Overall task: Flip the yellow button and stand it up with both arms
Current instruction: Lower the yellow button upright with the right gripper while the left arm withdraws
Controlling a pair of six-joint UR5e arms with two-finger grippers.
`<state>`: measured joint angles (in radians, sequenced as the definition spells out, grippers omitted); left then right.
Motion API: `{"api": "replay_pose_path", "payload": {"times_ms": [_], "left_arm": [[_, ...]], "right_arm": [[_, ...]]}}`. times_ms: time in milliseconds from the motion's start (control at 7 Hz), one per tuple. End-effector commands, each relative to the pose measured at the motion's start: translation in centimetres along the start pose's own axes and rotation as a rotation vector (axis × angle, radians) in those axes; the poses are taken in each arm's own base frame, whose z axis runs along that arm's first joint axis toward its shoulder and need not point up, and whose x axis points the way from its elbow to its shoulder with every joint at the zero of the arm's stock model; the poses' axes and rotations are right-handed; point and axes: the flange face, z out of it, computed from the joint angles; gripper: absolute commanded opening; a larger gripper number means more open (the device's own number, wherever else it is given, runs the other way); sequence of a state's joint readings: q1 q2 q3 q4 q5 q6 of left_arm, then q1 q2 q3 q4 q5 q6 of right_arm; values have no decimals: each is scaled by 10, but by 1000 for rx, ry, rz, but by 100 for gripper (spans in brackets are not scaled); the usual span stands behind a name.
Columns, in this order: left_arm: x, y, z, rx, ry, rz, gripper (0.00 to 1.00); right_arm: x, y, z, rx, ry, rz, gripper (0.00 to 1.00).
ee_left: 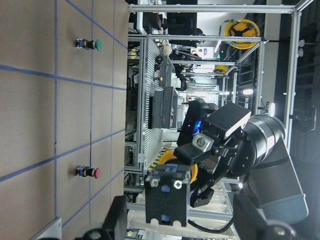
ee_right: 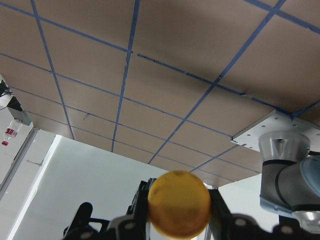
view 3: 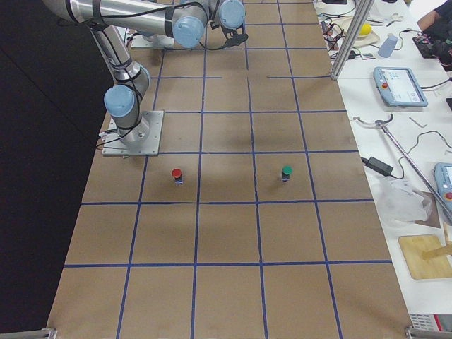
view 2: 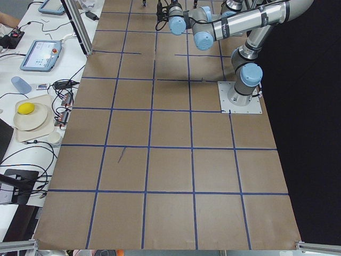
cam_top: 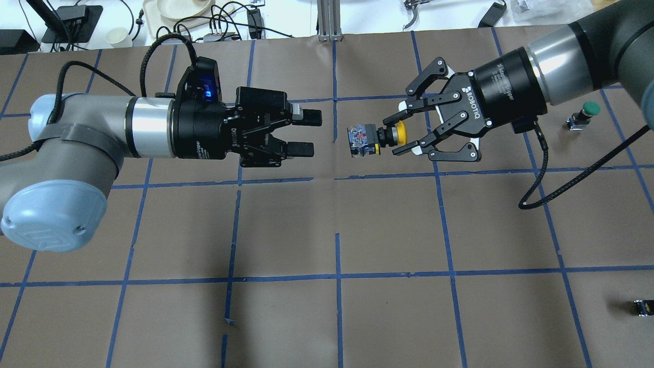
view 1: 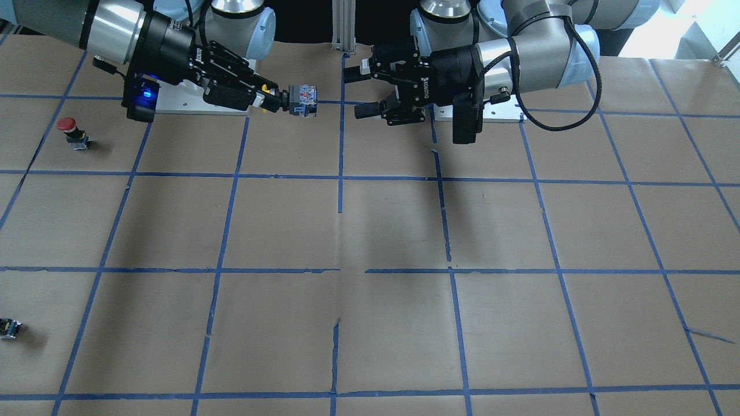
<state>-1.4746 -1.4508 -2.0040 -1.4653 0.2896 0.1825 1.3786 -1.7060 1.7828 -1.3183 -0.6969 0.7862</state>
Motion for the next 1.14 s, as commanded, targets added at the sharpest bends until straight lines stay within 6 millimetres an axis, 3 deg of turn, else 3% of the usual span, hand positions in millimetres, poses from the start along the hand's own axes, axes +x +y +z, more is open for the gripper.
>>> {"api": "replay_pose_path", "payload": {"times_ms": [0, 143, 429, 714, 857, 1000], "left_arm": [[8, -25, -27, 8, -271, 58, 79], [13, -39, -44, 6, -457, 85, 80], [31, -65, -72, -22, -789, 116, 82], [66, -69, -97, -31, -1078, 157, 98], [76, -72, -111, -26, -1235, 177, 100], [79, -70, -111, -31, -1280, 186, 100]], "right_arm": [[18, -21, -12, 172, 181, -214, 26], [27, -29, -17, 233, 312, -424, 24], [43, -61, -53, 330, 502, -688, 23], [66, -109, -97, 341, 518, -820, 22], [81, -133, -107, 374, 592, -907, 22], [89, -154, -113, 434, 634, -1002, 22]]}}
